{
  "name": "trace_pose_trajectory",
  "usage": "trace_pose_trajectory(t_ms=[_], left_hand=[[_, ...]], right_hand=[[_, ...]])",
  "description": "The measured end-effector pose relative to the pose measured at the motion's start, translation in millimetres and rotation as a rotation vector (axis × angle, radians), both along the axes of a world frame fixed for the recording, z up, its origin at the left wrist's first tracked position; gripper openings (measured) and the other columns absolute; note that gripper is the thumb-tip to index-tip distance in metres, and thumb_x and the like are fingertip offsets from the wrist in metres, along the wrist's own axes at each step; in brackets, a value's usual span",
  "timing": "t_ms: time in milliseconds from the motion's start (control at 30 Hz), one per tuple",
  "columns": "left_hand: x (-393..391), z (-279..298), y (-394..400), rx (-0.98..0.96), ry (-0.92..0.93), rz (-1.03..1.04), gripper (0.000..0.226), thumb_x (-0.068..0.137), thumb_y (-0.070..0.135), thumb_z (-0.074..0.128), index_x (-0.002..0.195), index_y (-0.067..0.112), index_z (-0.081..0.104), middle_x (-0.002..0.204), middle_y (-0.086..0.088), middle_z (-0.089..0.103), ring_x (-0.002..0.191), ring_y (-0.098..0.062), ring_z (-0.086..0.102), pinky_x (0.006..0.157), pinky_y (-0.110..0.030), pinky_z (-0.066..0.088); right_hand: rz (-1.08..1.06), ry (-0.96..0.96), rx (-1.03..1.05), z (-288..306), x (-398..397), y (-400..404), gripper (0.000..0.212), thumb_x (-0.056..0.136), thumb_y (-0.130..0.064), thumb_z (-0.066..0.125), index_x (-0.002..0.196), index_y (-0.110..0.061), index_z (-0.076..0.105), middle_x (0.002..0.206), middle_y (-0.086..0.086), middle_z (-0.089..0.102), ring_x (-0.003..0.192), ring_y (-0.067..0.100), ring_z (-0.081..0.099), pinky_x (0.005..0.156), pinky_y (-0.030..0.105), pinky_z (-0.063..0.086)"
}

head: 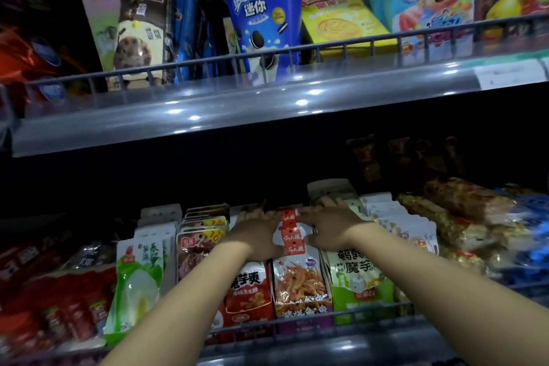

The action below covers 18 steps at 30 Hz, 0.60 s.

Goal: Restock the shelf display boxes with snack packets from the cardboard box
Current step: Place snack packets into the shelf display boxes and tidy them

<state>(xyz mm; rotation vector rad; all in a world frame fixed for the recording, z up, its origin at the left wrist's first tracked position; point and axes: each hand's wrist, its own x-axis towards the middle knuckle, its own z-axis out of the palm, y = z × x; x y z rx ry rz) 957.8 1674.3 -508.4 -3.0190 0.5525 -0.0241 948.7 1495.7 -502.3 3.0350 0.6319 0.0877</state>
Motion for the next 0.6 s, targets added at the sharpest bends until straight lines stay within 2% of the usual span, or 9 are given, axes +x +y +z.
trace_pose_trajectory(t_ms=[67,167,300,500,600], left_hand=[[5,-4,3,-0.001,-0.021,-0.004,0.088,0.087,0.054,0.051,0.152,0.023,-0.001,0.159,0.000,0.001,0.146,-0.019,-0.007,0.116,-0.041,-0.002],[9,-7,4,-0.006,-0.040,-0.003,0.095,0.086,0.056,0.052,0.151,0.022,-0.008,0.158,-0.001,-0.011,0.145,-0.019,-0.013,0.115,-0.041,-0.005],[11,-8,2,-0.027,-0.018,0.008,0.093,0.085,0.058,0.052,0.151,0.025,-0.004,0.159,-0.001,0.001,0.146,-0.019,-0.006,0.114,-0.043,-0.004],[15,-9,4,0.008,-0.013,0.016,0.088,0.087,0.057,0.049,0.151,0.025,-0.001,0.159,0.001,0.001,0.146,-0.019,-0.008,0.113,-0.048,-0.008],[7,-1,4,-0.110,-0.020,-0.016,0.085,0.088,0.054,0.050,0.151,0.027,0.000,0.159,0.001,0.004,0.146,-0.018,-0.004,0.114,-0.044,-0.004]], right_hand=[[-0.001,-0.021,0.024,-2,2,-1,0.060,0.094,-0.047,0.040,0.148,-0.033,0.020,0.157,-0.009,0.013,0.142,0.022,0.007,0.114,0.040,0.006],[-0.020,-0.035,0.055,-5,6,0,0.068,0.092,-0.045,0.045,0.150,-0.032,0.012,0.158,-0.006,0.012,0.141,0.022,0.009,0.113,0.038,0.007],[-0.050,-0.051,0.047,-8,12,3,0.071,0.091,-0.045,0.046,0.150,-0.029,0.009,0.158,-0.002,0.011,0.140,0.022,0.011,0.111,0.037,0.009],[-0.051,-0.058,-0.002,-9,15,5,0.065,0.093,-0.048,0.041,0.150,-0.029,0.014,0.157,-0.005,0.012,0.139,0.025,0.012,0.111,0.040,0.009],[-0.054,-0.055,0.025,-6,10,5,0.066,0.094,-0.052,0.038,0.150,-0.029,0.012,0.158,-0.005,0.012,0.139,0.024,0.012,0.111,0.039,0.009]])
